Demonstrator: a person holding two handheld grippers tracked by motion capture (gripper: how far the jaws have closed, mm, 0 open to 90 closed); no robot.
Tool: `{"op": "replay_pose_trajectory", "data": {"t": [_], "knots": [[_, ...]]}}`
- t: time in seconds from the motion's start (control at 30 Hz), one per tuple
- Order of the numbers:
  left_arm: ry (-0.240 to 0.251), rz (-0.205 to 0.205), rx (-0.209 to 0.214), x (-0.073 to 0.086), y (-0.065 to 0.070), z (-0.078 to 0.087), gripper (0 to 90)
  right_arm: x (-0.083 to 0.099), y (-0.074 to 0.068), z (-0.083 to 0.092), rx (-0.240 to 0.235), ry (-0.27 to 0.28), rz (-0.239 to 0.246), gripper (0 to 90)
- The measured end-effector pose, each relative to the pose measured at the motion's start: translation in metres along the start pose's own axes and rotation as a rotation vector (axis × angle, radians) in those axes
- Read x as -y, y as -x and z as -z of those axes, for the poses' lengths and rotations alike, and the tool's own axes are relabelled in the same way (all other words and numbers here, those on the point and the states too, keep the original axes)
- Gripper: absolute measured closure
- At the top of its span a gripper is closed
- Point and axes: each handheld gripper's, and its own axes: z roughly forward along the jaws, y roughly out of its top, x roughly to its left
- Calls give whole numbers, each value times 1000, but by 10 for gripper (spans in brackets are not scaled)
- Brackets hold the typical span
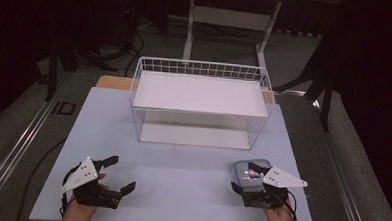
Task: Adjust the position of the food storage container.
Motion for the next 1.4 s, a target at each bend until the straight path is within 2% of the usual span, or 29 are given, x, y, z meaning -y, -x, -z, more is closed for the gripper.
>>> {"op": "replay_pose_trajectory", "data": {"t": [0.03, 0.07, 0.13, 0.17, 0.2, 0.27, 0.33, 0.37, 0.47, 0.67, 0.73, 0.77, 0.9, 1.07, 1.2, 1.33, 1.4], "knots": [[0, 0, 0, 0, 0, 0, 6, 0, 0, 0, 0, 0, 0, 135], [-1, -2, -2, 0, 0, 0, 6, -2, -4, 0, -7, -1, 21, 130], [0, 0, 1, 0, 0, 0, 6, -5, -8, 0, -48, 7, 16, 130], [1, -1, -4, 0, 0, 0, 6, -5, -8, 0, -48, 7, 16, 130], [0, -2, -5, 0, 0, 0, 6, -9, -13, 1, -86, 27, 22, 131], [7, -2, -6, 0, 0, 1, 6, -15, -18, 2, -101, 42, 30, 131], [8, -3, -7, 0, 0, 1, 6, -15, -18, 2, -101, 42, 30, 131], [10, -3, -5, 0, 0, 1, 6, -24, -24, 4, -110, 65, 45, 131], [5, -6, 0, 0, 1, 0, 6, -32, -26, 6, -120, 92, 46, 124], [1, -10, 7, 0, 2, -1, 6, -48, -19, 14, -117, 112, 35, 118], [1, -14, 6, 0, 3, -1, 6, -48, -19, 14, -117, 112, 35, 118], [6, -11, 8, 0, 2, -1, 6, -54, -11, 18, -76, 102, 33, 112], [8, -8, 6, 0, 2, -1, 6, -58, 0, 22, -65, 115, 11, 112], [6, -5, 10, 1, 2, -2, 6, -62, 17, 27, -11, 107, -6, 113], [7, -6, 16, 1, 3, -2, 6, -61, 30, 28, 37, 90, -12, 136], [8, -4, 18, 1, 3, -3, 6, -56, 43, 27, 50, 89, -50, 158], [8, -2, 18, 1, 3, -3, 6, -51, 49, 27, 73, 88, -62, 200]]}}
